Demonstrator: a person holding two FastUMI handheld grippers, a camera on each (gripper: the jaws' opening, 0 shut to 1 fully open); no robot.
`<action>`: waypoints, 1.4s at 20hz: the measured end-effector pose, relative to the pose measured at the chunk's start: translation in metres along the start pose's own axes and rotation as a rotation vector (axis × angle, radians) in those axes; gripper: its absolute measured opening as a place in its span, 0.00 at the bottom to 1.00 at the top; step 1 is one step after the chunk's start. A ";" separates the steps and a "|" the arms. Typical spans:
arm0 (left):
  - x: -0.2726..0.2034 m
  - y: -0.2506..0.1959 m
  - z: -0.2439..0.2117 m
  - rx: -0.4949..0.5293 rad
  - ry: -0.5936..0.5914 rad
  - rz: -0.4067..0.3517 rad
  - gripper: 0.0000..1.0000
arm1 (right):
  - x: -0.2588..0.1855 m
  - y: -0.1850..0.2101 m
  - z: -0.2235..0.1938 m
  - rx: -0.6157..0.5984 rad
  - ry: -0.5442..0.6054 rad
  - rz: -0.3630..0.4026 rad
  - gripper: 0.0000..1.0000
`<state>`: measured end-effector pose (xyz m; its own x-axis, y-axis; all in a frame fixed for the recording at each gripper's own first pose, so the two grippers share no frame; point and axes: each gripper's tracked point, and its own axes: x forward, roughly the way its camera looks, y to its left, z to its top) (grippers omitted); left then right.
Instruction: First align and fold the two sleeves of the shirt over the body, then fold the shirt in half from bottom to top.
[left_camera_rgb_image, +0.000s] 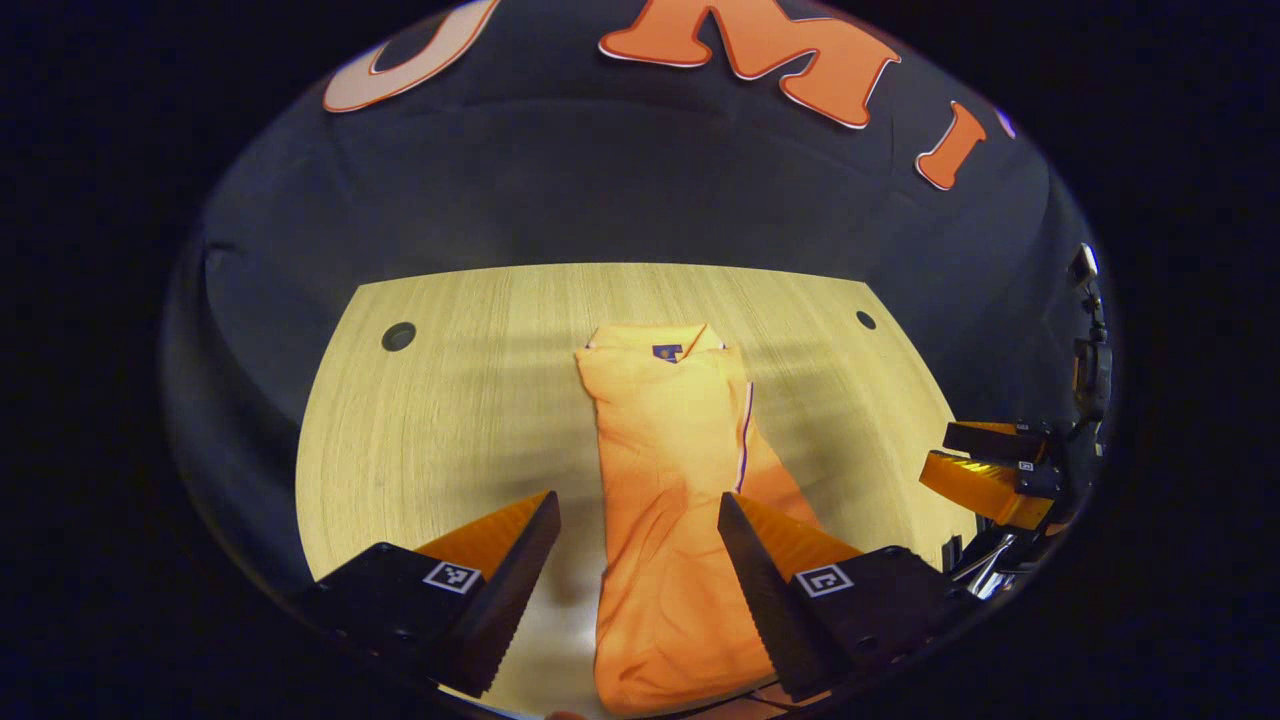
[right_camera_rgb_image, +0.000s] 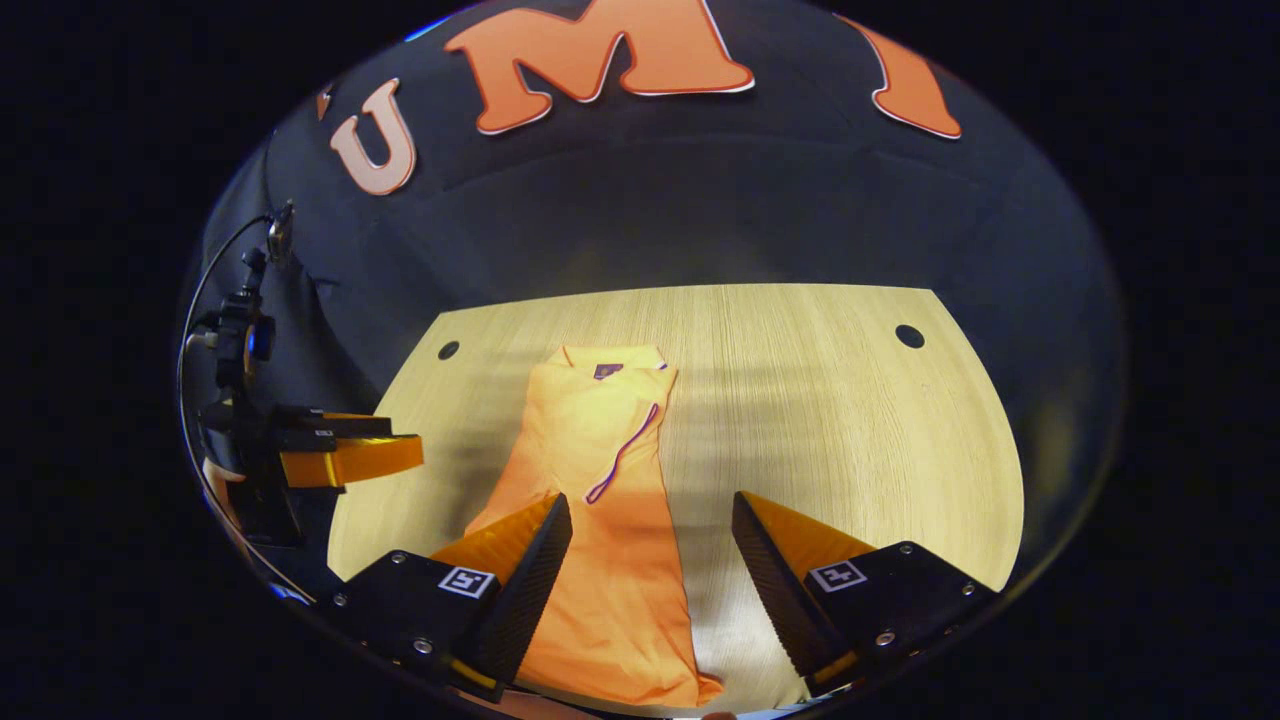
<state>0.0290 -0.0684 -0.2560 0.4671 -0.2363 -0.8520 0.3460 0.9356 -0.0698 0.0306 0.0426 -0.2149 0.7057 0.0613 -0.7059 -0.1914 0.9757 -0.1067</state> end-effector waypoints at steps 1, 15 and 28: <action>-0.005 0.002 -0.009 -0.012 0.004 0.002 0.98 | 0.000 0.001 -0.005 -0.005 0.010 0.001 0.98; -0.031 0.010 -0.143 -0.077 0.146 0.034 0.98 | -0.008 -0.007 -0.141 -0.028 0.285 -0.068 0.99; -0.022 -0.008 -0.281 -0.137 0.369 0.087 0.98 | -0.010 -0.001 -0.267 0.017 0.541 -0.091 0.99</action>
<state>-0.2128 0.0026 -0.3819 0.1580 -0.0678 -0.9851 0.1948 0.9802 -0.0362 -0.1583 -0.0147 -0.3943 0.2663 -0.1362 -0.9542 -0.1321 0.9755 -0.1761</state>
